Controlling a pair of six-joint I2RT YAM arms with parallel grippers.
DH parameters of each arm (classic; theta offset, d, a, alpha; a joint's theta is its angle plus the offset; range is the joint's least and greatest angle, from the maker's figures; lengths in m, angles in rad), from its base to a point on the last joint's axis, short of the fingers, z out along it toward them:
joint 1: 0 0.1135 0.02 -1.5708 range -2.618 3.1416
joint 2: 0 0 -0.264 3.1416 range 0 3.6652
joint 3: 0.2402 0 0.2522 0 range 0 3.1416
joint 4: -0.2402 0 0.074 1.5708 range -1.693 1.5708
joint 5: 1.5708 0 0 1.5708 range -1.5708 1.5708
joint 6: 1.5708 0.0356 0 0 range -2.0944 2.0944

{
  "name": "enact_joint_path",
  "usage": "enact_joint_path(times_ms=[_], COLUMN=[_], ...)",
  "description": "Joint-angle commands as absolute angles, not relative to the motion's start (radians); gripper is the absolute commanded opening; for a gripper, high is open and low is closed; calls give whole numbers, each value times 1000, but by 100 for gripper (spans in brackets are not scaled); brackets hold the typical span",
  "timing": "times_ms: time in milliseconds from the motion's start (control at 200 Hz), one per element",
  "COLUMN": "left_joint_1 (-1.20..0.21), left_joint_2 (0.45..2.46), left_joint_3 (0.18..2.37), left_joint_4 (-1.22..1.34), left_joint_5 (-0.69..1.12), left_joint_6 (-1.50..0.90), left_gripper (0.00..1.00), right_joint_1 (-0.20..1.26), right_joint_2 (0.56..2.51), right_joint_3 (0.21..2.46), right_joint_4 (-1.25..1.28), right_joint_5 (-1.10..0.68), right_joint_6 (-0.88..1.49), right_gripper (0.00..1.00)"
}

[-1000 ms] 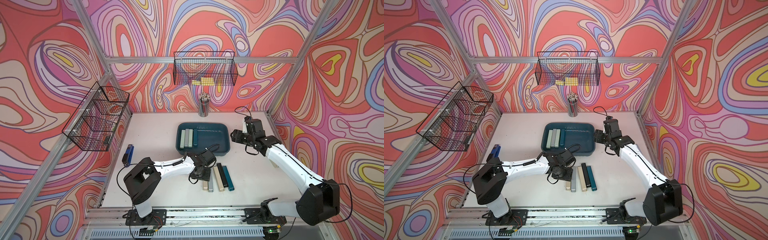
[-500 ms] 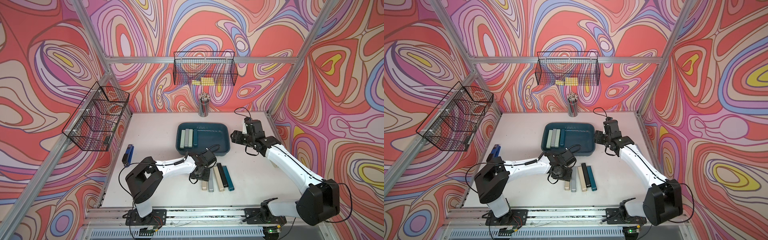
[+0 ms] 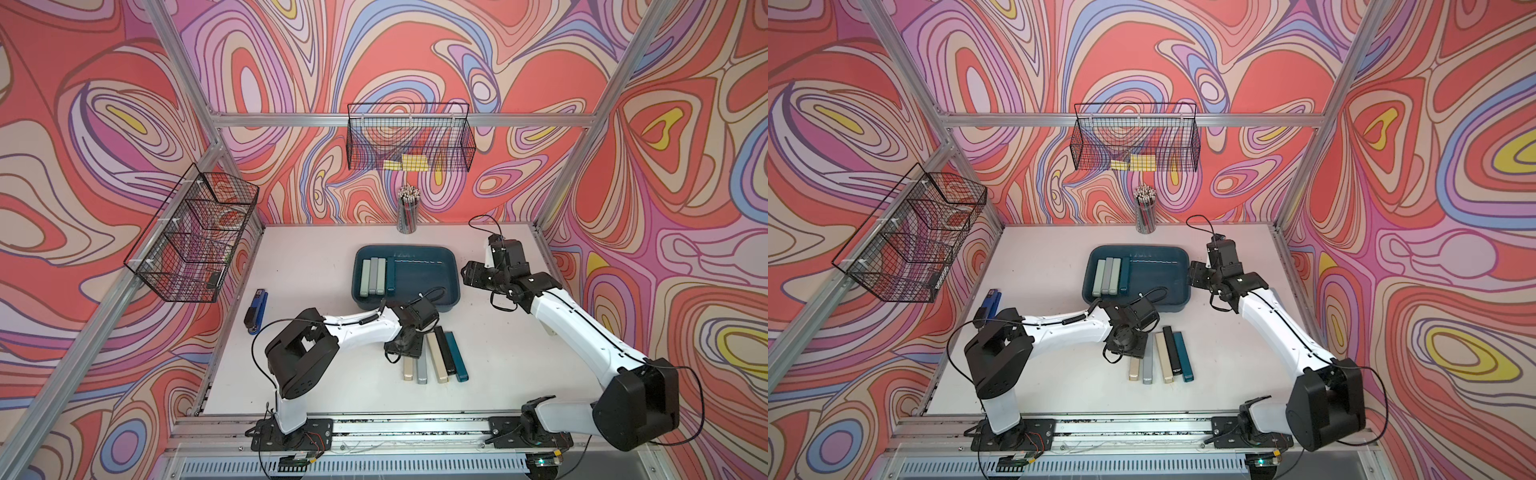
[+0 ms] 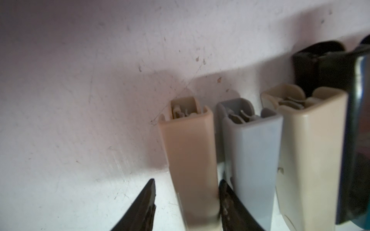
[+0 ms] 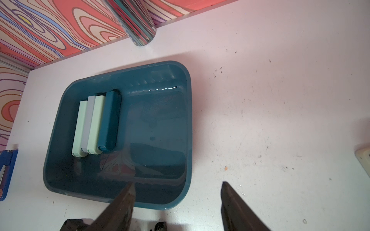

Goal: Put the pruning pliers into the storage box
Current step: Pick up the pruning pliers from the center of the board.

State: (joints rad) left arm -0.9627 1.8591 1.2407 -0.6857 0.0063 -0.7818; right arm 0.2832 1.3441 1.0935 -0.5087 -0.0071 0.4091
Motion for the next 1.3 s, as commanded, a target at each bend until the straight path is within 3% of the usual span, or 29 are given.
enact_joint_path(times_ms=[0, 461, 651, 876, 1297], left_joint_1=[-962, -962, -962, -923, -779], left_joint_2=[1894, 1898, 1820, 1779, 2022], left_joint_3=[1276, 1288, 1341, 1537, 2062], left_joint_4=[-746, -789, -893, -1025, -1119], left_joint_5=[-29, -56, -91, -120, -140], left_joint_6=[-778, -794, -778, -754, -599], left_gripper=[45, 25, 22, 21, 22], right_joint_1=[290, 291, 290, 290, 290], right_joint_2=[1336, 1336, 1333, 1358, 1289], right_joint_3=[1101, 1072, 1083, 1087, 1085], right_joint_4=[-503, -486, -492, -467, -518], right_joint_5=[-4, -17, -8, -12, 40], right_joint_6=[400, 411, 406, 411, 387], right_gripper=[69, 69, 69, 69, 68])
